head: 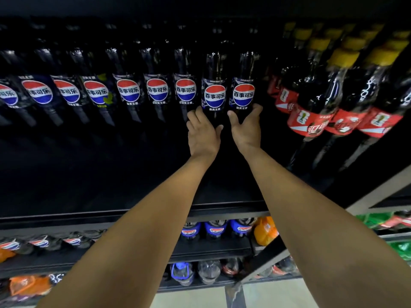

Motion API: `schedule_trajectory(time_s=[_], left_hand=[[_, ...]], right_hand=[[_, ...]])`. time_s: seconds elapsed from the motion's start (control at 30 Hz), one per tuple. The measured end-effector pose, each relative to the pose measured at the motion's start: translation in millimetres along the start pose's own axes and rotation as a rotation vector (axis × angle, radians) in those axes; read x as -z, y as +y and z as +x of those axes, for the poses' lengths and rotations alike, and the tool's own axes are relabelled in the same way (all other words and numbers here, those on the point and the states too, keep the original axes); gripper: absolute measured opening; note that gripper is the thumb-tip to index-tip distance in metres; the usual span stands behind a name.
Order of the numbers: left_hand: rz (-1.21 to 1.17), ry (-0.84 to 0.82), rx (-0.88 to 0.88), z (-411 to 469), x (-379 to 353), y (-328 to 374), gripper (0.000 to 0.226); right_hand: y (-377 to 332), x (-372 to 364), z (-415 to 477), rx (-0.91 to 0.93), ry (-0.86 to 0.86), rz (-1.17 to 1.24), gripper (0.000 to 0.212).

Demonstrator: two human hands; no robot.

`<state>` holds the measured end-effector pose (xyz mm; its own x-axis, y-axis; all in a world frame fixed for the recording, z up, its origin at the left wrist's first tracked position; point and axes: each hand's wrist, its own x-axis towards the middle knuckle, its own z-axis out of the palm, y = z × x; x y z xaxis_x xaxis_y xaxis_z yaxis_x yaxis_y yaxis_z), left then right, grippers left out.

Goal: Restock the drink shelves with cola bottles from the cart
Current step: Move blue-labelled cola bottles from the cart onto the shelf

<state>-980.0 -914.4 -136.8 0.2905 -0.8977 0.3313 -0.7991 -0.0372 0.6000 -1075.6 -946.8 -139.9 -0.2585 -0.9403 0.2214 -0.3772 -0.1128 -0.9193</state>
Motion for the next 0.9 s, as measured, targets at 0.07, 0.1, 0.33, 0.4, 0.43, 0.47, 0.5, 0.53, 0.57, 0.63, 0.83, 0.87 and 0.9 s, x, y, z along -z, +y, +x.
schedule_trajectory(time_s=[0.07,0.1,0.33,0.4,0.43,0.47,0.5,0.53,0.57,0.63,0.83,0.87,0.9], left_hand=[[-0.014,0.021,0.005,3.6,-3.1,0.8,0.074],[-0.016,0.029,0.007,5.2,-4.3,1.7,0.075],[-0.045,0.078,0.013,7.0,-7.0,1.8,0.066],[-0.056,0.087,0.008,6.2,-6.1,2.2,0.063],[-0.065,0.089,0.002,6.4,-5.8,2.6,0.062],[-0.074,0.090,-0.005,6.8,-5.6,2.9,0.061],[-0.082,0.092,-0.009,7.3,-5.2,3.0,0.059],[-0.091,0.091,-0.007,7.8,-4.8,3.1,0.058],[-0.105,0.087,0.000,8.3,-4.1,2.9,0.056],[-0.152,0.074,0.029,9.1,-2.6,2.7,0.052],[-0.216,0.076,0.056,9.2,-2.2,1.5,0.039],[-0.221,0.078,0.057,9.4,-2.3,1.1,0.039],[-0.227,0.080,0.058,9.5,-2.6,0.8,0.039]], right_hand=[[0.6,-3.6,5.8,0.019,0.006,-0.017,0.059],[0.8,-4.7,8.7,0.026,0.004,-0.021,0.058],[7.9,-7.9,12.1,0.036,-0.004,-0.056,0.068],[7.7,-6.7,12.2,0.035,0.000,-0.076,0.070],[7.2,-5.6,12.5,0.030,-0.001,-0.083,0.071],[6.7,-4.5,12.5,0.021,-0.004,-0.088,0.071],[6.1,-3.7,12.2,0.010,-0.006,-0.088,0.071],[5.5,-3.3,12.0,0.001,-0.004,-0.086,0.071],[5.2,-3.1,11.6,-0.003,0.005,-0.084,0.071],[5.2,-3.4,11.5,0.003,0.036,-0.073,0.068],[8.0,-3.2,13.6,0.005,0.069,-0.032,0.062],[8.2,-3.2,14.0,-0.005,0.062,-0.019,0.062],[8.6,-3.0,14.3,-0.012,0.055,-0.010,0.063]])
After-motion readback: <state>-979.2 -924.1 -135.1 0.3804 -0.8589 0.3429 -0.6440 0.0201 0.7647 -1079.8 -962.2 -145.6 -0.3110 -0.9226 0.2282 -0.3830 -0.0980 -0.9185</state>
